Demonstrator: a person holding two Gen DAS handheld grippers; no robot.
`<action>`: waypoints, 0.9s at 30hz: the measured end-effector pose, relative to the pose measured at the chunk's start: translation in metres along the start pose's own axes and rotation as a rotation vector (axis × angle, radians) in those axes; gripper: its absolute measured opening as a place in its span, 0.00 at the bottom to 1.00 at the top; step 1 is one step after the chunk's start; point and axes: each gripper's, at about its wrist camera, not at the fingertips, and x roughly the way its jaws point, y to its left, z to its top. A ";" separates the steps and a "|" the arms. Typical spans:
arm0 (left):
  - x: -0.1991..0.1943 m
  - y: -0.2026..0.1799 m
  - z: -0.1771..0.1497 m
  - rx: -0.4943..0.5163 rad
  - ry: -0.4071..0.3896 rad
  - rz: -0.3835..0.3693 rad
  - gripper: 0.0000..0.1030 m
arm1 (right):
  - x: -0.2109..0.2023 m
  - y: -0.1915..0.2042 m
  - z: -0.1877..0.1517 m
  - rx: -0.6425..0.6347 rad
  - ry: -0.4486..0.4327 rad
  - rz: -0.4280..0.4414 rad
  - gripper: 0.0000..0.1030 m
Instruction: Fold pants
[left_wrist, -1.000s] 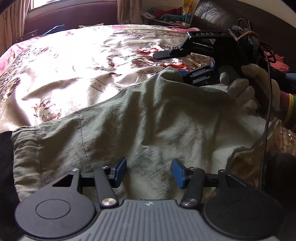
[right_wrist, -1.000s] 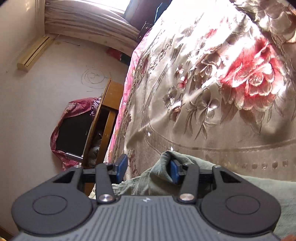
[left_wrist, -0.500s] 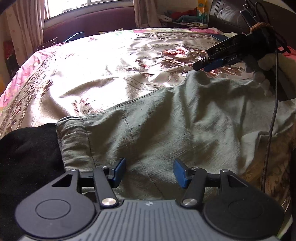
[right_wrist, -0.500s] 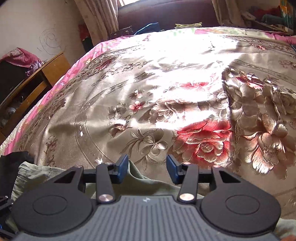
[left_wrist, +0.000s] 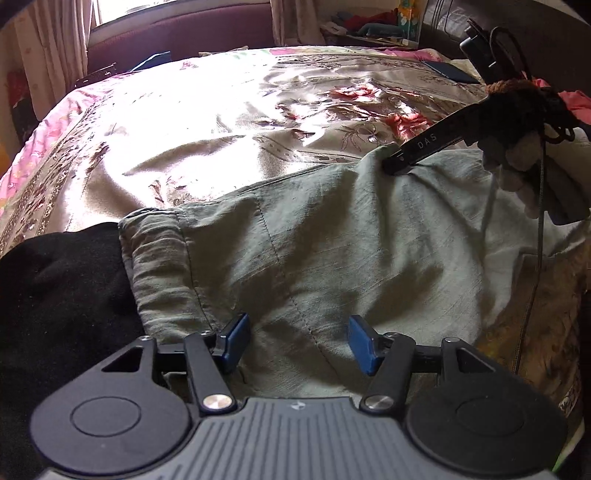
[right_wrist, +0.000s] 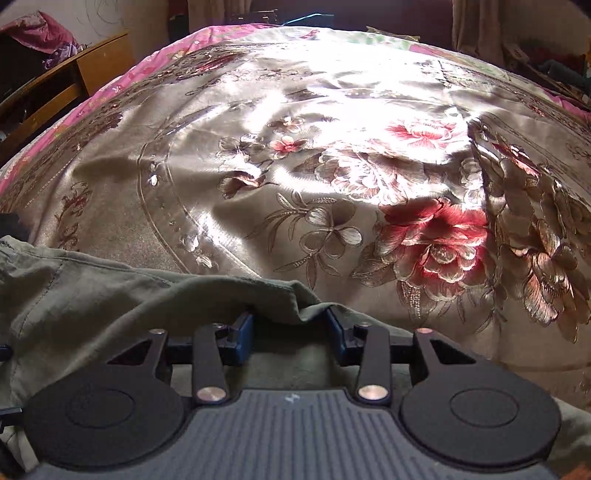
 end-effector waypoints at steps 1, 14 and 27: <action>-0.003 0.001 -0.003 0.000 0.002 0.006 0.70 | 0.000 0.000 0.004 0.013 -0.007 -0.011 0.40; -0.028 -0.008 -0.021 0.056 -0.014 0.051 0.70 | -0.063 0.032 -0.007 -0.008 -0.152 -0.033 0.41; -0.021 -0.098 0.003 0.203 0.004 -0.077 0.70 | -0.129 -0.067 -0.127 0.426 -0.153 -0.068 0.42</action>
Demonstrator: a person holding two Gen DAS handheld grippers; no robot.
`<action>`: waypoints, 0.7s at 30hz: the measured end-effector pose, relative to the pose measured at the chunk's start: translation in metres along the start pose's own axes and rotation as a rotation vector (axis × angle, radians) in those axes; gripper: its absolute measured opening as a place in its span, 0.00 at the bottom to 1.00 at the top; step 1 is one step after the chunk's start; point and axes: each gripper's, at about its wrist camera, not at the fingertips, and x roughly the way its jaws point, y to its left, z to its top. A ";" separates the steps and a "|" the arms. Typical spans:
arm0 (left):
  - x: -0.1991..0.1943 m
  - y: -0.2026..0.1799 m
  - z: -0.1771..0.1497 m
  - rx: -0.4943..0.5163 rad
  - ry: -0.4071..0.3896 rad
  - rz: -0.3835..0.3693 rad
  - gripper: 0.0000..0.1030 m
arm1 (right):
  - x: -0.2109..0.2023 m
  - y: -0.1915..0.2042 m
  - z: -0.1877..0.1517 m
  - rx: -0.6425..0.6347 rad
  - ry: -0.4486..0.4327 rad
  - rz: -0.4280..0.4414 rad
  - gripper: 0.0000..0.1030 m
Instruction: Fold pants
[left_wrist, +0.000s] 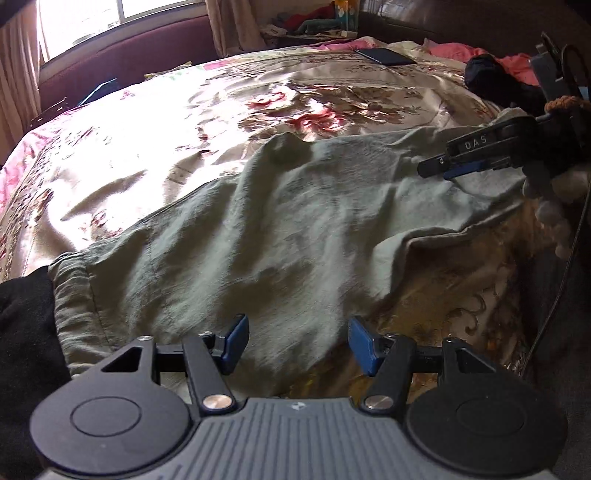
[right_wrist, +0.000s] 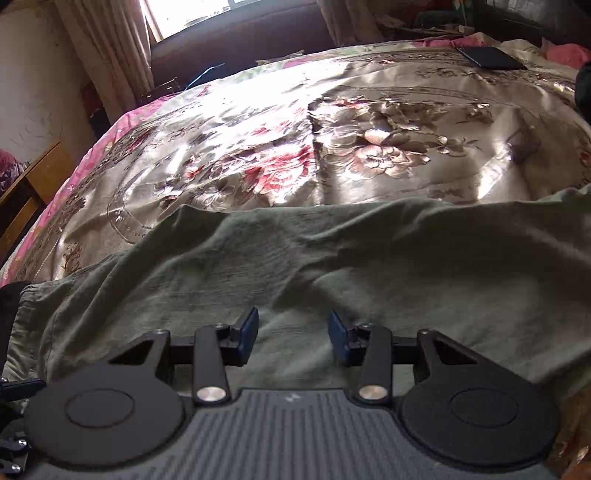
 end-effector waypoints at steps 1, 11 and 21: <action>0.003 -0.012 0.004 0.053 0.006 0.007 0.70 | -0.015 -0.020 -0.002 0.039 -0.025 -0.033 0.42; 0.029 -0.105 0.058 0.244 -0.046 -0.134 0.70 | -0.098 -0.177 -0.038 0.474 -0.198 -0.083 0.44; 0.068 -0.153 0.088 0.410 -0.047 -0.197 0.70 | -0.061 -0.200 -0.041 0.634 -0.126 0.150 0.42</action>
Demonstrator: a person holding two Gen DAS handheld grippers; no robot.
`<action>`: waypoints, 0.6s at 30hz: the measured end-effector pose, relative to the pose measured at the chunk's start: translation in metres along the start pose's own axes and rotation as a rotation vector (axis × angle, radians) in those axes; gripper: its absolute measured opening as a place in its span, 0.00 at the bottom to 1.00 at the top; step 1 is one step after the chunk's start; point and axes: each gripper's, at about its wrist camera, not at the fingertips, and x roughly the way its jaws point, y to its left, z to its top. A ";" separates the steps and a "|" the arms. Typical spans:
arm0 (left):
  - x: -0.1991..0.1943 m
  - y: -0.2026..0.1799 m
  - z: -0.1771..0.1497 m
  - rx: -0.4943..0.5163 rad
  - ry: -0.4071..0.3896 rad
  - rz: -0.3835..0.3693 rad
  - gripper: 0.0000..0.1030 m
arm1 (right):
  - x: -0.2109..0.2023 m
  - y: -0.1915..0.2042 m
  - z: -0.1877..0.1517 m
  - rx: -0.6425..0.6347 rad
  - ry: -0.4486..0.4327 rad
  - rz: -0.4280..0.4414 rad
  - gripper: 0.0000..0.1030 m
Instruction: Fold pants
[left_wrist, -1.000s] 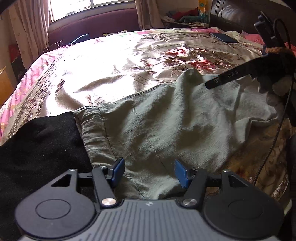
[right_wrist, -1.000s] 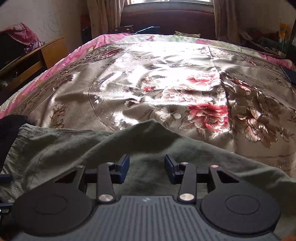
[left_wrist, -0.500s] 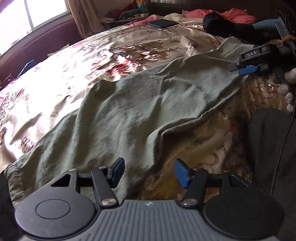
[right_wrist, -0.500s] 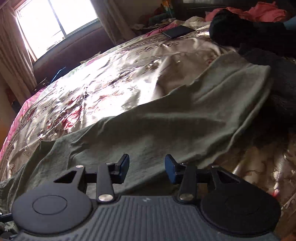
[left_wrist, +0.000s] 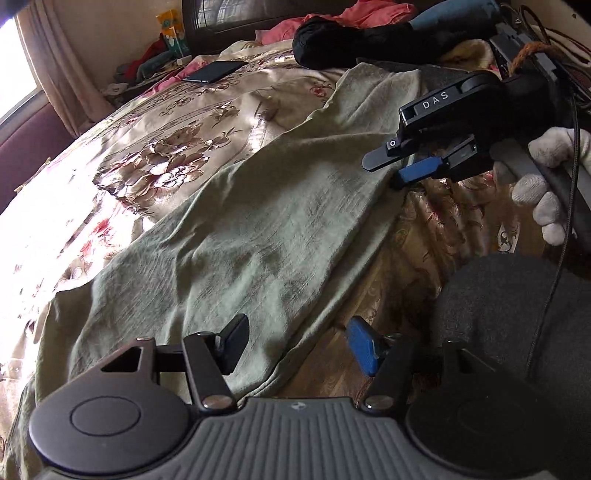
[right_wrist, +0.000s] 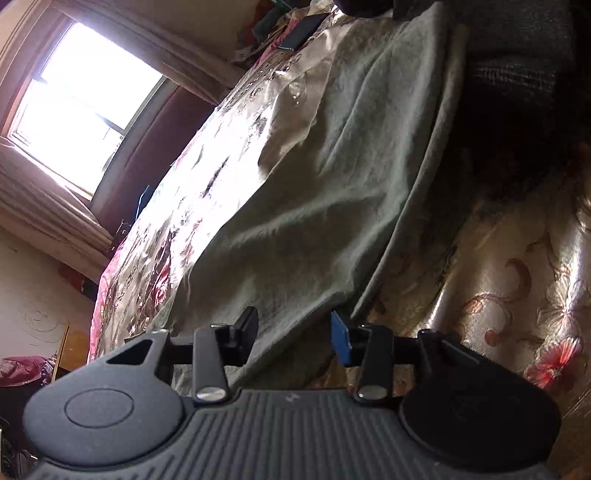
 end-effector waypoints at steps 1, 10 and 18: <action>0.000 0.000 0.001 0.001 -0.004 -0.004 0.70 | -0.002 -0.002 0.001 0.015 0.004 0.026 0.44; 0.002 0.014 0.016 -0.047 -0.044 -0.007 0.70 | 0.004 -0.021 -0.001 0.135 0.037 0.126 0.44; 0.024 -0.001 0.024 0.028 -0.061 0.028 0.70 | 0.011 -0.021 0.000 0.185 0.046 0.149 0.42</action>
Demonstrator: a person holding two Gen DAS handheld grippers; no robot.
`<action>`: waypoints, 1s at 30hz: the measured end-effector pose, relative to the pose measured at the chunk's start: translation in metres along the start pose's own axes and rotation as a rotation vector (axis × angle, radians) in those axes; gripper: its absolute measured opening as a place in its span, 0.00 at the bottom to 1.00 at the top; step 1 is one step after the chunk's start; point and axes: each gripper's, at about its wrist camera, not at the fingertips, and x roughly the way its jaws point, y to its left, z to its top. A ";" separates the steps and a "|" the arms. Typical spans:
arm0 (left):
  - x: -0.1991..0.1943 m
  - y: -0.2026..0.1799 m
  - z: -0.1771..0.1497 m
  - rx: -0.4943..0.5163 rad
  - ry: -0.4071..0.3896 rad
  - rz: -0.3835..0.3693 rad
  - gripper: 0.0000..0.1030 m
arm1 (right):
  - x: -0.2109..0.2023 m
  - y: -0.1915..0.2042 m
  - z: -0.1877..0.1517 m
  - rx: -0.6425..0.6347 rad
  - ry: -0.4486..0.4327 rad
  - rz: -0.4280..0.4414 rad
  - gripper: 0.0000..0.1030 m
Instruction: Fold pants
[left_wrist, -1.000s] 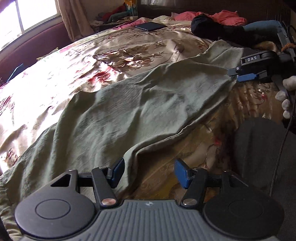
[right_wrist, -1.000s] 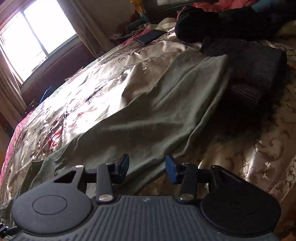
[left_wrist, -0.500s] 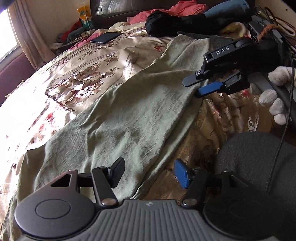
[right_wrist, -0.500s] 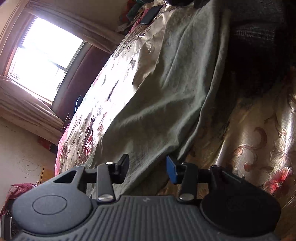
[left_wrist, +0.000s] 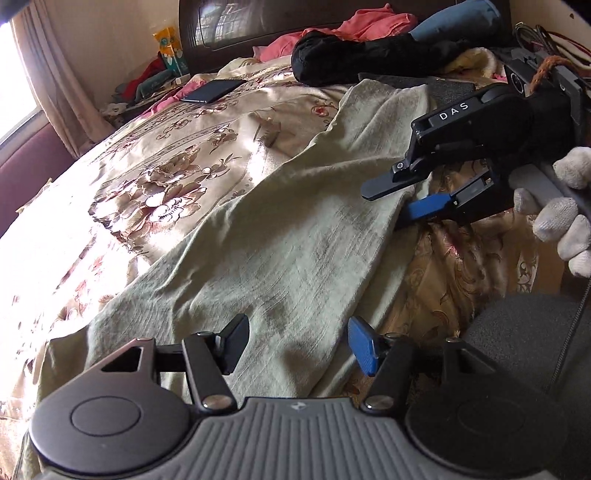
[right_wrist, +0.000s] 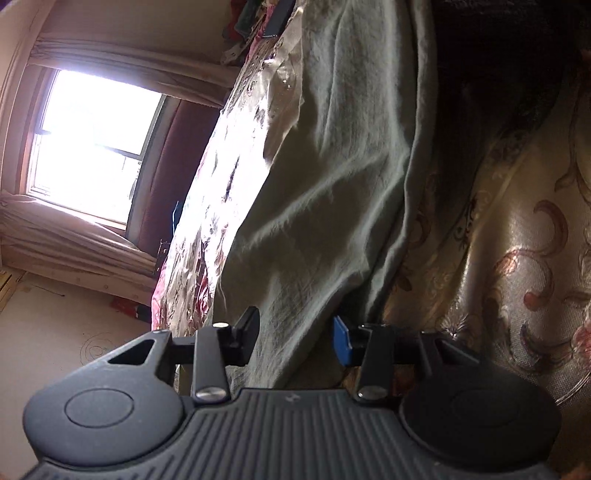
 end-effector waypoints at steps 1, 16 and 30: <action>0.002 -0.002 0.001 0.009 -0.003 0.009 0.69 | -0.001 -0.001 0.001 -0.008 -0.007 -0.010 0.41; -0.005 -0.014 0.002 0.045 -0.006 -0.075 0.28 | -0.028 0.010 0.000 -0.019 -0.079 0.022 0.03; -0.003 -0.011 -0.019 -0.006 0.078 -0.168 0.28 | -0.057 -0.019 0.011 0.034 -0.270 -0.114 0.40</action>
